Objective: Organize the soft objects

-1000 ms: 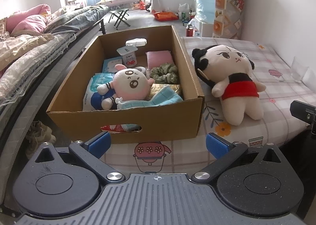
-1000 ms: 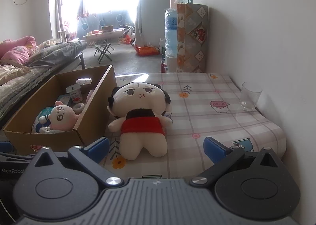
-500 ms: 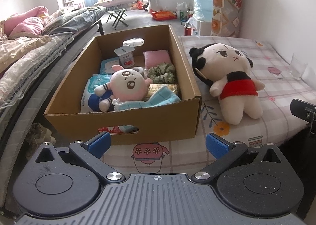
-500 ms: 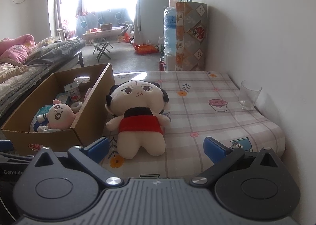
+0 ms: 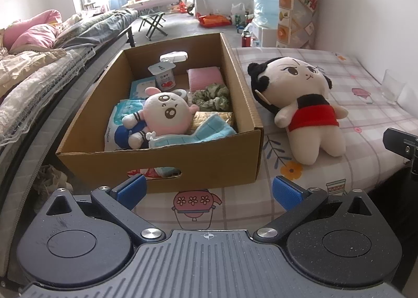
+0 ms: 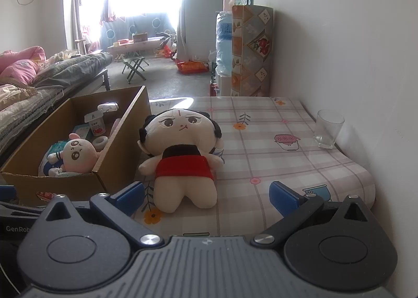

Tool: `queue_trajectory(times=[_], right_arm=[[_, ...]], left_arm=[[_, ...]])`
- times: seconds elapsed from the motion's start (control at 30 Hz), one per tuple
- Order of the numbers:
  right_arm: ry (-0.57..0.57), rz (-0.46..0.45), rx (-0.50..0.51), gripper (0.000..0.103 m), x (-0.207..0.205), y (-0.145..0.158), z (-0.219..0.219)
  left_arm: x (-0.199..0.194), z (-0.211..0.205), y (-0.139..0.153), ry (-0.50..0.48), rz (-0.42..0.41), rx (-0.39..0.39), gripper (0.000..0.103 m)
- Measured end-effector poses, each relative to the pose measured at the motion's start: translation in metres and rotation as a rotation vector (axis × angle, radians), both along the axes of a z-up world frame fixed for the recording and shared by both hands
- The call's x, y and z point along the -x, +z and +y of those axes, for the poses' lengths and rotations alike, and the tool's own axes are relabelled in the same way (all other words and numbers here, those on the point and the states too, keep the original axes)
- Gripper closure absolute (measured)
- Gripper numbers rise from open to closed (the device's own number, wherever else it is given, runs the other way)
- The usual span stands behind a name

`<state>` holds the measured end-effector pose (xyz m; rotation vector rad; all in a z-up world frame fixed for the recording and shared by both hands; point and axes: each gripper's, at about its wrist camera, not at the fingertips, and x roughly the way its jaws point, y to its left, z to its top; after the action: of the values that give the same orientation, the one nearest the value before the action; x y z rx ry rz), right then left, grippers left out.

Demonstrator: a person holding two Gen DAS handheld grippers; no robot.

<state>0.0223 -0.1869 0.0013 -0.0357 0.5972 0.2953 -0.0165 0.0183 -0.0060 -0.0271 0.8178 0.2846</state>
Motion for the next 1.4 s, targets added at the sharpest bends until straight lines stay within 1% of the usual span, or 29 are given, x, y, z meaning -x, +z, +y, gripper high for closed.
queue_trajectory(times=[1.4], right_arm=[[-0.006, 0.001, 0.002, 0.0, -0.0029, 0.0014, -0.0028]], left_arm=[[-0.003, 0.0011, -0.0005, -0.002, 0.01, -0.001, 0.0]])
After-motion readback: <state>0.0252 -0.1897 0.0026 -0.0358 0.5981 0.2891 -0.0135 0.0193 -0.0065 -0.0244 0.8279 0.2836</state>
